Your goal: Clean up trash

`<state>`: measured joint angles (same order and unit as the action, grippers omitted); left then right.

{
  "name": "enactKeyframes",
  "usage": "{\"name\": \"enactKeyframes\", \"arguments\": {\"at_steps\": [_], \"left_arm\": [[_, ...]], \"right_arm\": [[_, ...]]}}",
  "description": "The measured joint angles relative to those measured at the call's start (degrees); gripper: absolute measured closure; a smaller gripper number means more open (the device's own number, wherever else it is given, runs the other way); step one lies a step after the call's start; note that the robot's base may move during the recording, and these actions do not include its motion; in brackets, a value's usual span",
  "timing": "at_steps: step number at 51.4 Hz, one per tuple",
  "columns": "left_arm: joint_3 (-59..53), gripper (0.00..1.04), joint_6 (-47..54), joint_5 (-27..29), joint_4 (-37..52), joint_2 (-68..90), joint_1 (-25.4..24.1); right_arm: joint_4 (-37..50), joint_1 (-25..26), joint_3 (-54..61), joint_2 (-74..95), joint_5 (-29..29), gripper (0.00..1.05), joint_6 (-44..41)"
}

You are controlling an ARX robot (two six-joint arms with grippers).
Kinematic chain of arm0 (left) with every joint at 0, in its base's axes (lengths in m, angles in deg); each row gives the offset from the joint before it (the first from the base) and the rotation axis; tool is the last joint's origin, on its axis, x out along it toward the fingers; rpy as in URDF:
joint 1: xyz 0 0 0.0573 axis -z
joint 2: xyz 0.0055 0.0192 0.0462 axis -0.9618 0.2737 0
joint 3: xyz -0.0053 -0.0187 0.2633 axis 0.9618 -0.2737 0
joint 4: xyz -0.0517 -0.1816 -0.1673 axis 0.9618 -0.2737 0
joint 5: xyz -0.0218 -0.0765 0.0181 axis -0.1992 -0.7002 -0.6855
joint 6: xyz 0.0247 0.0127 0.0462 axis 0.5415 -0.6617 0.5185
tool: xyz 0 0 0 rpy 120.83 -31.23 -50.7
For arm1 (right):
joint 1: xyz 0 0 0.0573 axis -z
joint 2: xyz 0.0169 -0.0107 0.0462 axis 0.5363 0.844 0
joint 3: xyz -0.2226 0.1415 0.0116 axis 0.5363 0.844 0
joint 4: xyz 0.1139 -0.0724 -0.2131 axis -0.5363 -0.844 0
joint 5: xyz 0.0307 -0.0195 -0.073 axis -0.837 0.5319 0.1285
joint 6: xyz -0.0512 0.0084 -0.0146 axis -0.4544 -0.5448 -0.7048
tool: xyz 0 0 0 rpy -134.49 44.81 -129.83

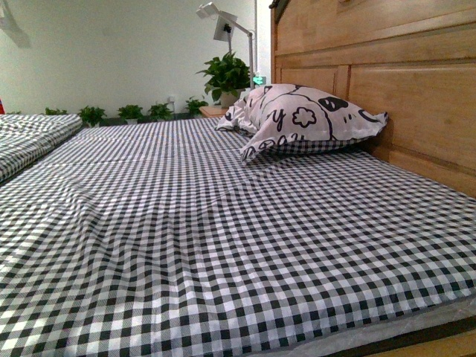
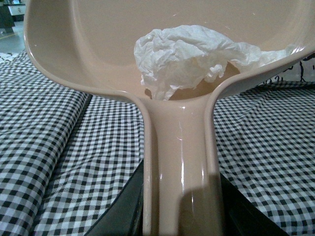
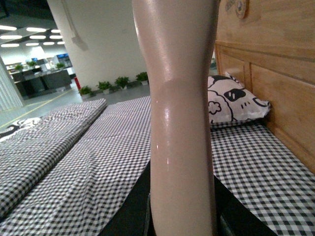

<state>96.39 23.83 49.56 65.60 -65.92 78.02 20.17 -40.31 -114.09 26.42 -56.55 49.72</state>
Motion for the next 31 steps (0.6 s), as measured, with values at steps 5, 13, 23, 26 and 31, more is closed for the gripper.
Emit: {"name": "enactKeyframes", "arguments": {"at_steps": [5, 13, 23, 26, 31], "left_arm": [[-1.31, 0.79, -0.81, 1.18, 0.35, -0.33, 1.9], [-1.4, 0.79, -1.14, 1.4, 0.44, -0.46, 2.23], [-1.4, 0.79, -1.27, 1.44, 0.44, -0.48, 2.27], [-1.4, 0.79, -1.27, 1.44, 0.44, -0.48, 2.27], [-1.4, 0.79, -1.27, 1.44, 0.44, -0.48, 2.27]], "right_arm": [[-0.09, -0.31, 0.79, -0.5, 2.32, 0.86, -0.26], [-0.11, -0.26, 1.09, -0.74, 4.33, 0.86, -1.38], [-0.11, -0.2, 1.14, -0.83, 4.2, 0.86, -1.81], [-0.11, -0.2, 1.14, -0.87, 4.2, 0.86, -1.88], [-0.13, -0.2, 1.14, -0.87, 4.2, 0.86, -1.95]]}}
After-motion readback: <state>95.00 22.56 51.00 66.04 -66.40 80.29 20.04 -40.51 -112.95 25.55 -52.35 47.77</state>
